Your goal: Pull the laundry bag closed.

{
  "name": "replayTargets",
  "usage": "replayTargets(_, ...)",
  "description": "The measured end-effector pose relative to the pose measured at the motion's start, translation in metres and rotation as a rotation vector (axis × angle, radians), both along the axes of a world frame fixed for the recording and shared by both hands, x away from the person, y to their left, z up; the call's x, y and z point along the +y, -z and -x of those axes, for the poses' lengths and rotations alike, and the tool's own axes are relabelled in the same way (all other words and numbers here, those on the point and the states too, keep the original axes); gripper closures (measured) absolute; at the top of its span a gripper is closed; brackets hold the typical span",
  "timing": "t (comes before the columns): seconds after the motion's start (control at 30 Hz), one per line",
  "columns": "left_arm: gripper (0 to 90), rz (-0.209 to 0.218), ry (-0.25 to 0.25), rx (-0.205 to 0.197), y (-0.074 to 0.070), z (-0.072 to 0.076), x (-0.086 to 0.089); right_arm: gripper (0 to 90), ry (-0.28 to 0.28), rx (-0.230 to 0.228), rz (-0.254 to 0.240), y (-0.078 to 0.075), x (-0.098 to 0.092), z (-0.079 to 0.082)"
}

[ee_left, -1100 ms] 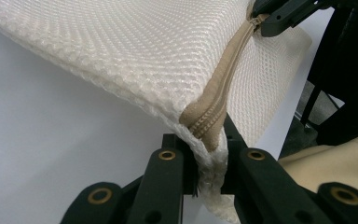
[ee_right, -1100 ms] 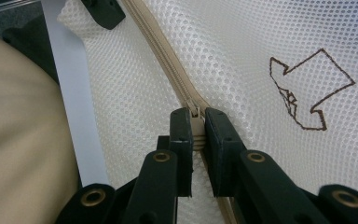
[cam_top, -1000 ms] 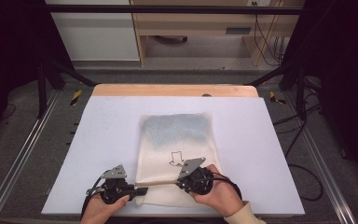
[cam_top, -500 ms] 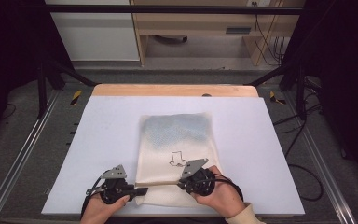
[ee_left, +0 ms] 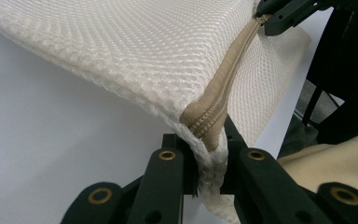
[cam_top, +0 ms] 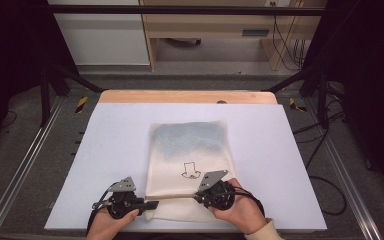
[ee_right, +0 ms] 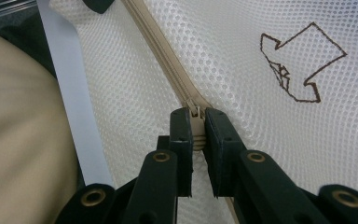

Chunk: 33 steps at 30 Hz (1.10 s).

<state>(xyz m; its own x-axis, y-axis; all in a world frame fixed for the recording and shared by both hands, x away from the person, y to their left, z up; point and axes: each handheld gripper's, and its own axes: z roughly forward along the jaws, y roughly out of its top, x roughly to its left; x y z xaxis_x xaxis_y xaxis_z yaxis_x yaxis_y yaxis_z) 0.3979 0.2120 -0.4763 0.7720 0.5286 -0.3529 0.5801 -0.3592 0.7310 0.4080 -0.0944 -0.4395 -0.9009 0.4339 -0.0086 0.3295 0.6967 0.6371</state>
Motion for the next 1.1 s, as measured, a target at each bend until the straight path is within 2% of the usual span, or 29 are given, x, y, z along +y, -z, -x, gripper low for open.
replayTargets(0.6, 83.0, 0.001, -0.010, -0.008, -0.001, 0.000, 0.002, 82.1, 0.044, 0.001, -0.011, 0.001, -0.017, 0.002)
replayTargets(1.1, 82.9, 0.009, -0.011, -0.011, -0.003, 0.000, 0.004, 82.1, 0.053, -0.008, -0.026, -0.001, -0.026, 0.003)
